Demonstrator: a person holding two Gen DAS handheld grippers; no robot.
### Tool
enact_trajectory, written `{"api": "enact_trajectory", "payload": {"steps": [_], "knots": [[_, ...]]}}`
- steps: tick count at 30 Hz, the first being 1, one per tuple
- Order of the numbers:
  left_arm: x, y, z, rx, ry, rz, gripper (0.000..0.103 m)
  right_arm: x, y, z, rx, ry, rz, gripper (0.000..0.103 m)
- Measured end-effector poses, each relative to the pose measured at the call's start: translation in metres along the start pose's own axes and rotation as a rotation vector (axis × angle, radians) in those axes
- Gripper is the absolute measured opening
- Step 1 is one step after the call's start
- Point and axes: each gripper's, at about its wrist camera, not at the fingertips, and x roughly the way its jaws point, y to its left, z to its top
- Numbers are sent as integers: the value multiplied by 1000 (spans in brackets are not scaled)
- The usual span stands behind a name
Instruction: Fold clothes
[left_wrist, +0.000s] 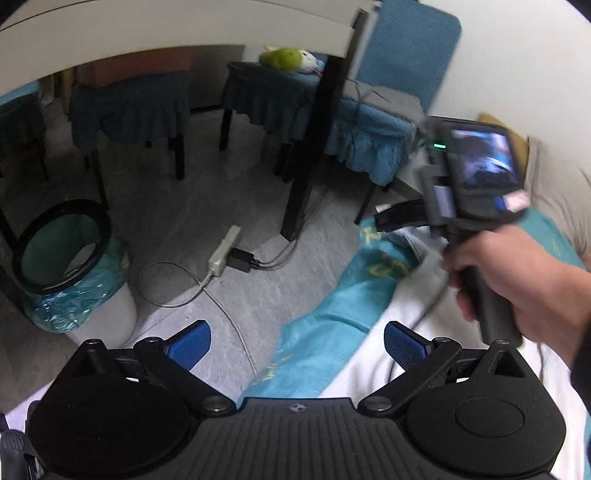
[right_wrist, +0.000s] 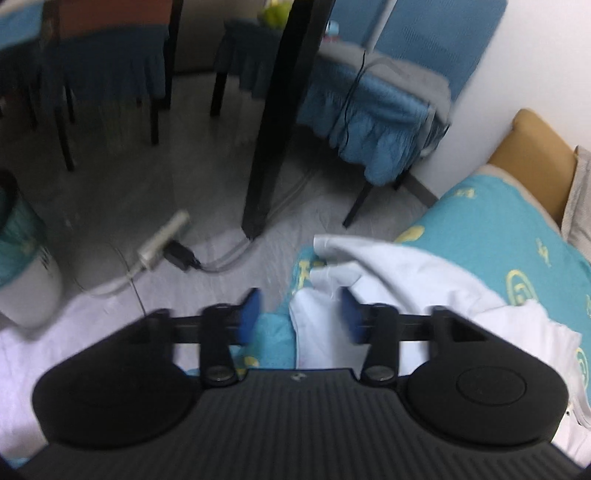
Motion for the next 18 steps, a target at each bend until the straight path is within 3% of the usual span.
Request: {"api": "enact_trajectory", "payload": {"steps": [3,5,12,15,18], "knots": [[9,-9,-2,0,45,-37,101,16,2,-4,-10,30,-29,31],[7,-7,-5,-16,39,-37,101,15,-2,-7,9,18,-49,9],[0,-5,-12,-61,23,-27,101,-47,-34,-10,156,-201,-115,6],[-8,-1,-13,-82,-23,-36,101,-91,-62,-22,284,-311,-182,6],[-15,-2,-14,-70,-57,-31,101,-127,-94,-51,408,-359,-281,6]]}}
